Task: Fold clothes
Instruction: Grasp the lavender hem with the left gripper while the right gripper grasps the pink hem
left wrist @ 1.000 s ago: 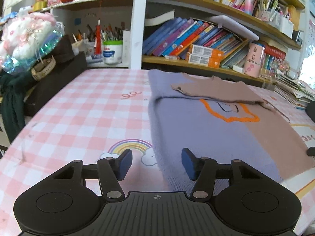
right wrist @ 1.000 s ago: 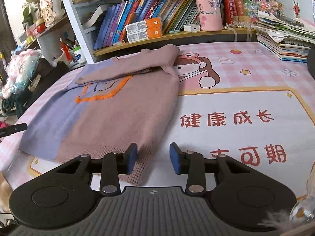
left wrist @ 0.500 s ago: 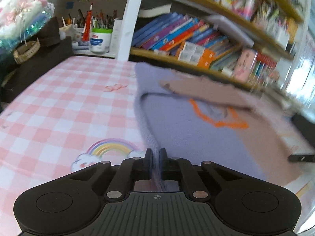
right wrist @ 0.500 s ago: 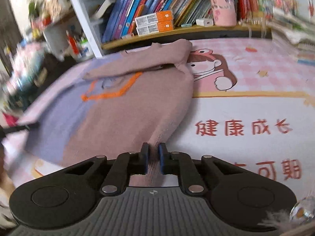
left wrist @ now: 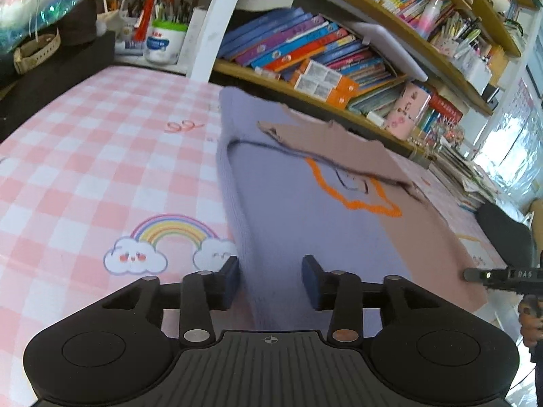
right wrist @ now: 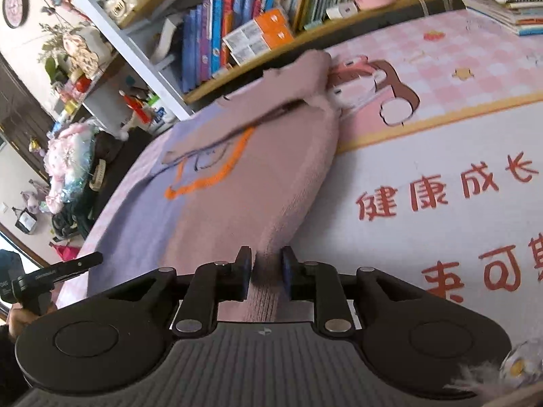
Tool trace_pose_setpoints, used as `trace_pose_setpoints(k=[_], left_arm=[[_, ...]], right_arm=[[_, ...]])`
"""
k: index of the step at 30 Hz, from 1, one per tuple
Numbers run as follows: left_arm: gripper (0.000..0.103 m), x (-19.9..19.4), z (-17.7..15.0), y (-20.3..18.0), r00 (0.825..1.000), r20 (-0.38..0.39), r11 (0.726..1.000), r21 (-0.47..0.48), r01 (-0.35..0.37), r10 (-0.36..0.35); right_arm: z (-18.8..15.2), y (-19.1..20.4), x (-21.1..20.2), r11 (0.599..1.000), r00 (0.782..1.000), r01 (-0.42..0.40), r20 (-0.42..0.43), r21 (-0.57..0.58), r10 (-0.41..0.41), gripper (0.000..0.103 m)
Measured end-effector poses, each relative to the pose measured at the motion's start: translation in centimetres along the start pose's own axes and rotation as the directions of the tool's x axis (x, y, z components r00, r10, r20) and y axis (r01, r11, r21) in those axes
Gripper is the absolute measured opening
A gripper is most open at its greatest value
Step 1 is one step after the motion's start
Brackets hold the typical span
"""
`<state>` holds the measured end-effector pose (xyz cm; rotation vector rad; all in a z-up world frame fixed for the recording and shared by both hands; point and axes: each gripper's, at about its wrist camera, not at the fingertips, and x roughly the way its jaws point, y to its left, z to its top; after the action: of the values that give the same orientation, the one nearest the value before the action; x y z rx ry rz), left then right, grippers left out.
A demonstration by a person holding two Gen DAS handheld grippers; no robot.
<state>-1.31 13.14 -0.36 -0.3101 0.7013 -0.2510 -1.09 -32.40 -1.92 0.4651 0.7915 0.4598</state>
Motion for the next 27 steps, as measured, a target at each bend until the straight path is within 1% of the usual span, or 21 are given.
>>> trace_pose_setpoints(k=[4,5,6,7,8,9,10,11,14,15,18,23,26,27], left_arm=[[0.040,0.5,0.1,-0.1,1.000,0.006,1.000,0.003,0.003,-0.003],[0.038,0.6,0.2,-0.1,1.000,0.007,1.000,0.008,0.005,-0.005],[0.031,0.9,0.3,-0.2,1.000,0.004,1.000,0.013,0.004,-0.004],[0.025,1.1,0.4,-0.3,1.000,0.001,1.000,0.017,0.003,-0.003],[0.014,0.8,0.4,-0.3,1.000,0.009,1.000,0.016,0.007,-0.007],[0.007,0.4,0.4,-0.4,1.000,0.018,1.000,0.014,0.011,-0.011],[0.006,0.0,0.4,-0.4,1.000,0.026,1.000,0.013,0.015,-0.016],[0.006,-0.3,0.5,-0.4,0.999,0.035,1.000,0.011,0.020,-0.020],[0.006,-1.4,0.5,-0.5,0.998,0.062,0.999,0.007,0.032,-0.033],[0.006,-1.7,0.4,-0.6,0.998,0.059,0.999,0.013,0.038,-0.038],[0.006,-1.9,-0.3,-0.6,0.999,0.018,0.999,0.019,0.043,-0.043],[0.007,-1.9,-1.0,-0.1,0.999,-0.009,0.999,0.014,0.037,-0.037],[0.009,-1.7,-1.2,0.1,0.999,-0.027,0.999,0.011,0.041,-0.040],[0.012,-1.6,-1.3,0.1,0.999,-0.035,0.999,0.008,0.042,-0.042]], right_arm=[[0.2,0.0,0.5,1.000,1.000,-0.015,-0.005,0.003,0.015,0.019],[0.2,0.1,0.6,1.000,1.000,-0.019,-0.006,0.003,0.019,0.019],[0.3,0.2,0.8,1.000,1.000,-0.022,-0.007,0.001,0.022,0.019],[0.3,0.3,0.8,1.000,1.000,-0.023,-0.004,-0.002,0.023,0.017],[0.3,0.4,0.7,1.000,1.000,-0.023,0.000,-0.006,0.023,0.014],[0.4,0.4,0.5,1.000,1.000,-0.024,0.005,-0.010,0.024,0.011],[0.4,0.5,0.3,1.000,1.000,-0.024,0.009,-0.014,0.024,0.009],[0.4,0.6,0.2,1.000,1.000,-0.025,0.014,-0.018,0.025,0.009],[0.0,0.6,-1.4,0.997,0.996,-0.081,0.035,-0.008,0.081,0.009],[-0.2,0.6,-1.7,0.996,0.995,-0.089,0.034,-0.006,0.089,0.009],[-0.8,0.7,-2.1,0.996,0.996,-0.088,0.011,-0.002,0.088,0.009],[-1.2,0.5,-1.8,0.996,0.996,-0.090,-0.005,0.008,0.090,0.009],[-1.4,0.4,-1.6,0.996,0.996,-0.091,-0.014,0.014,0.091,0.013],[-1.4,0.4,-1.5,0.996,0.996,-0.091,-0.017,0.016,0.091,0.013]])
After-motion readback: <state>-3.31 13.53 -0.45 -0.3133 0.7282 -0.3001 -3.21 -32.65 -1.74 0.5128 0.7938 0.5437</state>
